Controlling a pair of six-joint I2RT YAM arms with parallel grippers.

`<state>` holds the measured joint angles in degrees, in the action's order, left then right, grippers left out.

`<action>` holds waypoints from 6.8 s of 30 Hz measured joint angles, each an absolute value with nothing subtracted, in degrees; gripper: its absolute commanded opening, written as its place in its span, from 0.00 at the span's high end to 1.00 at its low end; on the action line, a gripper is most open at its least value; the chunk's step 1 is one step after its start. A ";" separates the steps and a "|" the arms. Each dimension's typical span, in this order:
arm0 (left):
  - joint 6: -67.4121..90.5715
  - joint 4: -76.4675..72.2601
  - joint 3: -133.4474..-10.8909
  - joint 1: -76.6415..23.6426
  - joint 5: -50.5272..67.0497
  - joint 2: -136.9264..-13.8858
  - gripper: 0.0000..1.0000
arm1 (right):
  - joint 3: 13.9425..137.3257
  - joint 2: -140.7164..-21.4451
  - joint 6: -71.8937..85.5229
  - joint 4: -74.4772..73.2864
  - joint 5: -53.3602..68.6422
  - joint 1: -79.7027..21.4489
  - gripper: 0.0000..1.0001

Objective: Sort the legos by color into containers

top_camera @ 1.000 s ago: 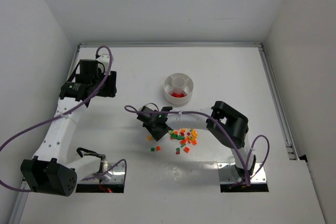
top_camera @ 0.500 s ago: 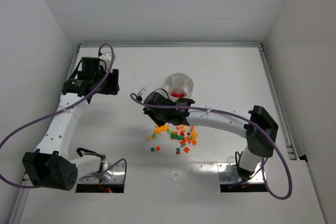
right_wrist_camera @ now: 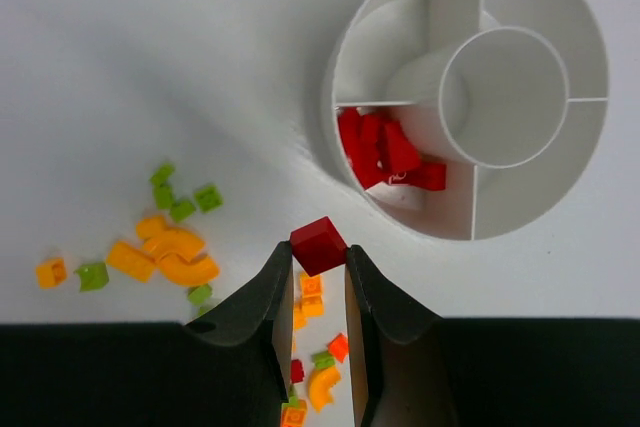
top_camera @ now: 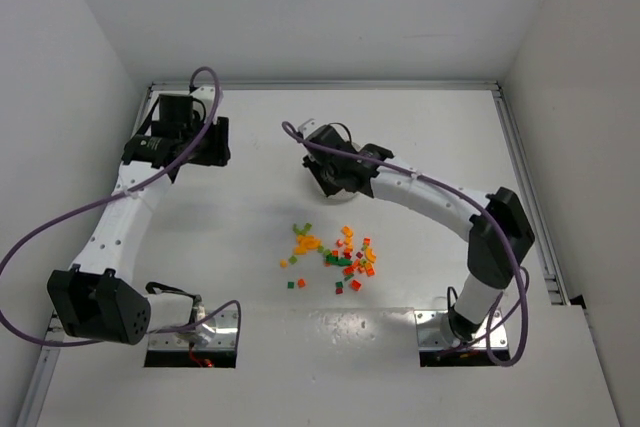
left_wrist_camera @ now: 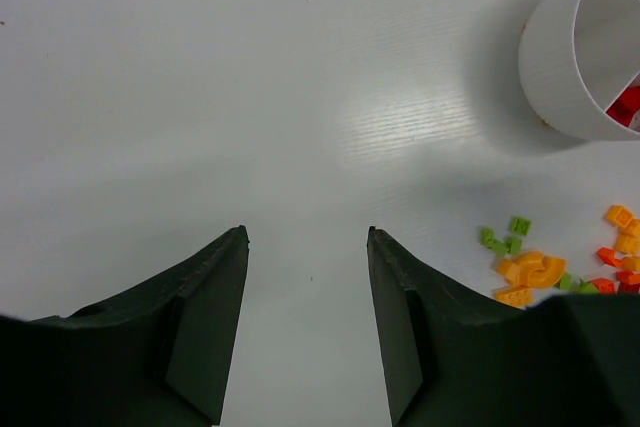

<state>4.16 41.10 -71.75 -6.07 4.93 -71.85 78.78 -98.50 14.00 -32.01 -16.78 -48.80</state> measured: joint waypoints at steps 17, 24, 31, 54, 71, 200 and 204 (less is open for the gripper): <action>4.71 40.58 -71.75 -6.07 4.91 -72.44 0.43 | 87.31 -108.31 16.58 -37.39 -13.72 -39.44 0.92; 4.43 40.18 -71.75 -6.07 4.91 -72.90 0.43 | 87.96 -108.40 16.75 -37.85 -11.42 -38.61 0.64; 4.10 39.66 -71.75 -6.07 5.02 -74.11 0.43 | 87.94 -108.40 16.60 -38.19 -9.74 -38.37 0.52; 3.51 37.74 -70.72 -9.61 7.44 -73.17 0.43 | 54.28 -86.11 -4.93 -40.14 11.07 -38.37 0.84; 3.46 37.67 -67.94 -10.15 6.11 -70.15 0.43 | 55.96 -97.10 -2.17 -35.68 11.66 -40.34 0.74; 1.41 36.14 -66.19 -10.22 7.20 -70.35 0.43 | 84.51 -107.70 6.76 -34.76 -1.48 -34.72 0.50; -0.23 36.27 -64.88 -11.03 10.41 -70.13 0.43 | 84.51 -107.70 6.72 -34.76 -1.34 -34.70 0.50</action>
<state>-0.23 36.27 -64.88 -11.03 10.41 -70.13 84.51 -107.70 6.72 -34.76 -1.34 -34.70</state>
